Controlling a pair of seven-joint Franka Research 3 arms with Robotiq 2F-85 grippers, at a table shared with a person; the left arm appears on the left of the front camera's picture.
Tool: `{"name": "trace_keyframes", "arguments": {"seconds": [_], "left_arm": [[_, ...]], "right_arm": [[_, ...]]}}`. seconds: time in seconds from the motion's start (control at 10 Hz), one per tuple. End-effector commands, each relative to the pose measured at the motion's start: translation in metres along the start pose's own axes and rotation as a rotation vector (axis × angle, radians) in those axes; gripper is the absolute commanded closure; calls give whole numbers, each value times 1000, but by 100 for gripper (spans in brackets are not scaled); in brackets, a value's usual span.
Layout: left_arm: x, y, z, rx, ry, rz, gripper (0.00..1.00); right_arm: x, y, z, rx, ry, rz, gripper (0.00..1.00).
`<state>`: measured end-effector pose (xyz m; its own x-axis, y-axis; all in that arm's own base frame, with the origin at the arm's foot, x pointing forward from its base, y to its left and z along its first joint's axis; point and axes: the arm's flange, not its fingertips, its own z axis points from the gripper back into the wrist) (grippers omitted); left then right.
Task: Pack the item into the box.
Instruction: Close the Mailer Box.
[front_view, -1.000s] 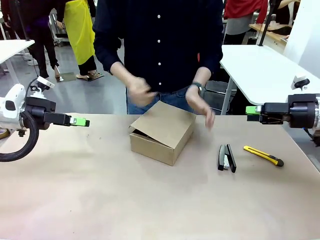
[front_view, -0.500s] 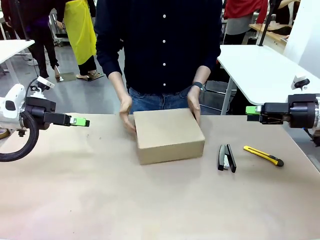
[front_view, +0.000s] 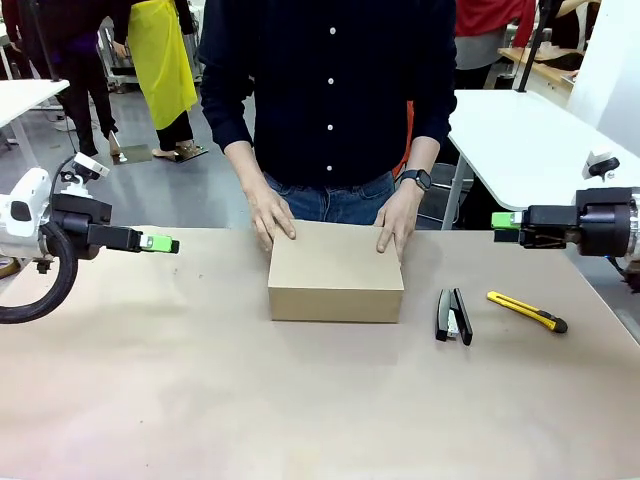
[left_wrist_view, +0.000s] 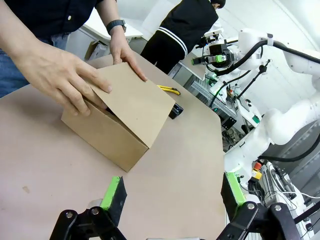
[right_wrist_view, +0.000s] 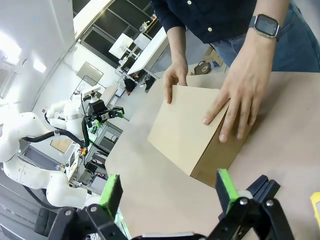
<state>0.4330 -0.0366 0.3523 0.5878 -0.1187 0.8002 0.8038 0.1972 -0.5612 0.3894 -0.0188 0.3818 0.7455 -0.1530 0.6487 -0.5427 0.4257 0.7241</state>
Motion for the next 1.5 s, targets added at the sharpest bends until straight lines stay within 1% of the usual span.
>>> {"name": "trace_keyframes", "arguments": {"seconds": [0.0,1.4], "left_arm": [[0,-1,2,2,-2,-17,0],[0,-1,2,2,-2,-17,0]], "right_arm": [[0,0,1,-11,-4,24,0],[0,0,1,-11,-4,24,0]]}}
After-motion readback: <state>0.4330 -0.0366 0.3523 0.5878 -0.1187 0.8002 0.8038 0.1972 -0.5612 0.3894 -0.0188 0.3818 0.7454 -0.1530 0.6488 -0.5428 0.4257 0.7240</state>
